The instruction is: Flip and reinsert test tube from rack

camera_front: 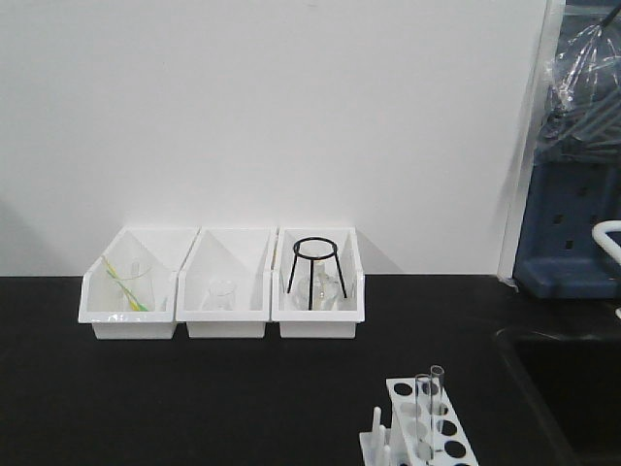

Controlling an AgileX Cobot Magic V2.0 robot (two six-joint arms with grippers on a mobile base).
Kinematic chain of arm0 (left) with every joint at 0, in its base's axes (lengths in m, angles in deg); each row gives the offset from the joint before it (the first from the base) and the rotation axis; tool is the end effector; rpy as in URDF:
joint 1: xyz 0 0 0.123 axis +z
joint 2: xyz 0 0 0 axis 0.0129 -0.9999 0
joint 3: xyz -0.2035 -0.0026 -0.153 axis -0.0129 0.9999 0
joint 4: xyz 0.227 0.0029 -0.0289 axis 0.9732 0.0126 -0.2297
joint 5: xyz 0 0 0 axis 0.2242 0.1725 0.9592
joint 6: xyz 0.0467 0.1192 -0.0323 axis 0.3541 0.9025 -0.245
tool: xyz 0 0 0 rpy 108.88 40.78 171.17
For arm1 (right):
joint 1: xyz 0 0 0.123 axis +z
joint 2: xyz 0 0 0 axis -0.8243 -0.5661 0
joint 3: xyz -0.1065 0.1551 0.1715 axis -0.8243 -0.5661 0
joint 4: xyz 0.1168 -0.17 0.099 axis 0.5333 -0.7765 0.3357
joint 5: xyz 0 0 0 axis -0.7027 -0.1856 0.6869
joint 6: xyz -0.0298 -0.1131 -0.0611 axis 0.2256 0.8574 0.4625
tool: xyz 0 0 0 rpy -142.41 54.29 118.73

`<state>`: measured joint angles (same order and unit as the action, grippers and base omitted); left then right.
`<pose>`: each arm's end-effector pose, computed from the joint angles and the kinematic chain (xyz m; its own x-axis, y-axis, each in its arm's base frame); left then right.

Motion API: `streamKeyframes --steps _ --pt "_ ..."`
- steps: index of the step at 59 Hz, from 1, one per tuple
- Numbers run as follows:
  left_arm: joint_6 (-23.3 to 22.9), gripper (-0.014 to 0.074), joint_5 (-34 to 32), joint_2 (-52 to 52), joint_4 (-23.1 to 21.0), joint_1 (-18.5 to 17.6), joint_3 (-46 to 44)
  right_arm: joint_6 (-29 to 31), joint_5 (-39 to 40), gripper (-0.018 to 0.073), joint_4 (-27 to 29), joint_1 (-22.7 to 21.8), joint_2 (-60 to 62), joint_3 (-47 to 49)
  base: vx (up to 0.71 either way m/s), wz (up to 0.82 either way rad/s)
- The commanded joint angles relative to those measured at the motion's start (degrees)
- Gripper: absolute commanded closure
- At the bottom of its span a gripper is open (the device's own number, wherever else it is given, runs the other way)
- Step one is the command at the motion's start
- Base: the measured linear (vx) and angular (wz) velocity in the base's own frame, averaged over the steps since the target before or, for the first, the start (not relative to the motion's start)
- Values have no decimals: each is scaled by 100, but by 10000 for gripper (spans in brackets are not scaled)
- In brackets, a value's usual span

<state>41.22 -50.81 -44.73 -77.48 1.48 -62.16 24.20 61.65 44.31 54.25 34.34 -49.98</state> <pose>0.1026 0.0057 0.1734 -0.1777 -0.1262 -0.9760 -0.0726 0.9907 -0.1149 0.1051 -0.0028 0.1949 -0.0243 0.0076 -0.9997 0.0265 0.9996 0.0069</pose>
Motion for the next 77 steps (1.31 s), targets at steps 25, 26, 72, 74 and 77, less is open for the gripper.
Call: streamKeyframes --steps 25,26,72,74,77 --pt "-2 603 -453 57 -26 -24 12 37 466 568 -53 -18 45 -5 14 2" --pt "-2 603 -453 57 -26 -24 12 37 466 568 -53 -18 45 -5 3 0" --pt "-2 603 -453 57 -26 -24 12 183 1206 568 141 -18 -2172 3301 0 0" --pt "-2 603 -453 57 -26 -24 12 183 1203 568 153 -18 -2573 3548 0 0" --pt "-2 603 -453 57 -26 -24 12 177 1189 568 183 -18 -3058 3786 0 -1"
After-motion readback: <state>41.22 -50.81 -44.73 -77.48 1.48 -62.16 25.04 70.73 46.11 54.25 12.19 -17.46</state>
